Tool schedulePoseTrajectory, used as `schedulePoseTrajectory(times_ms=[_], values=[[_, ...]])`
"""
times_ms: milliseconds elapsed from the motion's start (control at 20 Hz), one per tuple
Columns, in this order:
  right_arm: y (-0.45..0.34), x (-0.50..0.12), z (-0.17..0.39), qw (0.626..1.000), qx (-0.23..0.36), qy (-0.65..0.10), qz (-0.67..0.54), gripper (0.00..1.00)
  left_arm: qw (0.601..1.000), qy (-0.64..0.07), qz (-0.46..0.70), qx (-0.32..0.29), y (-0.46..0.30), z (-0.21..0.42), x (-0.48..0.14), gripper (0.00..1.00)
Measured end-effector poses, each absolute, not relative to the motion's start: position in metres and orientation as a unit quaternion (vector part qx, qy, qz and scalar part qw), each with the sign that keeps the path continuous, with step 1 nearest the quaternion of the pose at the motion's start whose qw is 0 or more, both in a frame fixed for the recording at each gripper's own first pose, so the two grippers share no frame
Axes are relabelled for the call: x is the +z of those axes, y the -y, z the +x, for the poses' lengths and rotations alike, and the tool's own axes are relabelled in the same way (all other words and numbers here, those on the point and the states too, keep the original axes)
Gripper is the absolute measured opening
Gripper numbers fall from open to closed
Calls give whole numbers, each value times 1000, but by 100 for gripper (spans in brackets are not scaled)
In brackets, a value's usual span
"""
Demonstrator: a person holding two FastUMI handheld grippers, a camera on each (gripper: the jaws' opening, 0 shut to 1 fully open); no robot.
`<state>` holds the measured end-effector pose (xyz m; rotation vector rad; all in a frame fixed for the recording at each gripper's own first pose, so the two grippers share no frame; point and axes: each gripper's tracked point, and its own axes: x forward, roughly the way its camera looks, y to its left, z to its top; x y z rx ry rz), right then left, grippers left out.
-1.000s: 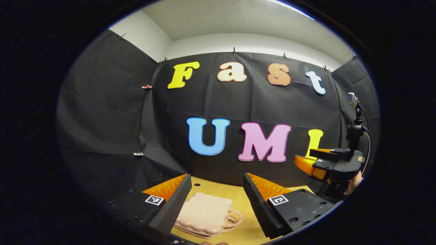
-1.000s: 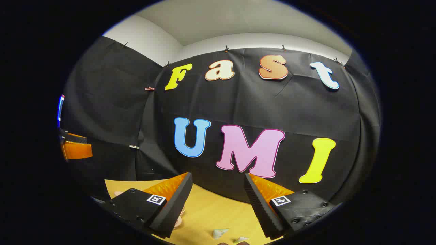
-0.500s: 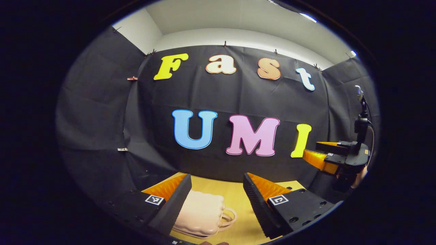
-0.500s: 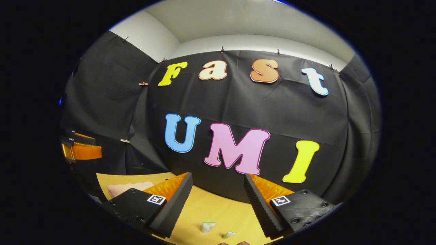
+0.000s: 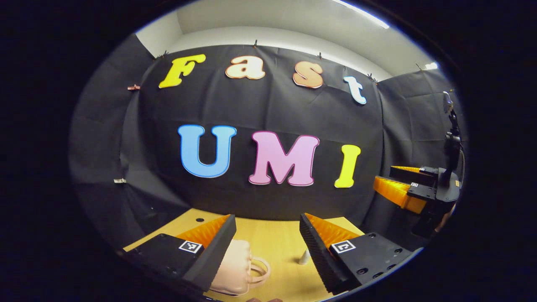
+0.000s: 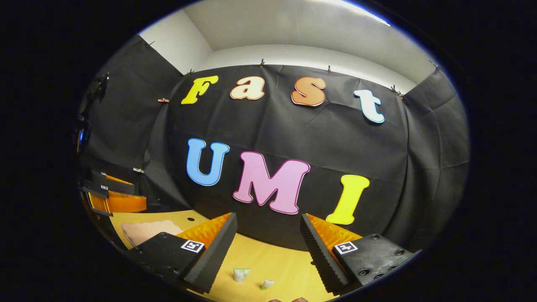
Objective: First open the suitcase, pack the skin care products into it, and then close the suitcase.
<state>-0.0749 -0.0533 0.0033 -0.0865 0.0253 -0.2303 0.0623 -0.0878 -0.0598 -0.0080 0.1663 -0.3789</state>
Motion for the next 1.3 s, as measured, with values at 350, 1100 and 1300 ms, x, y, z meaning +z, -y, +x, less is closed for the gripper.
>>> schedulePoseTrajectory(times_ms=[350,1100,1300], values=[[76,-4,-120,980,-190,-35,-54,96,929,-270,20,-252,116,109,-183,96],[140,-36,-191,961,-256,-73,-67,96,808,-562,89,-151,116,144,-390,97],[177,-66,-195,962,-256,-85,-47,96,802,-568,141,-118,109,160,-416,90]])
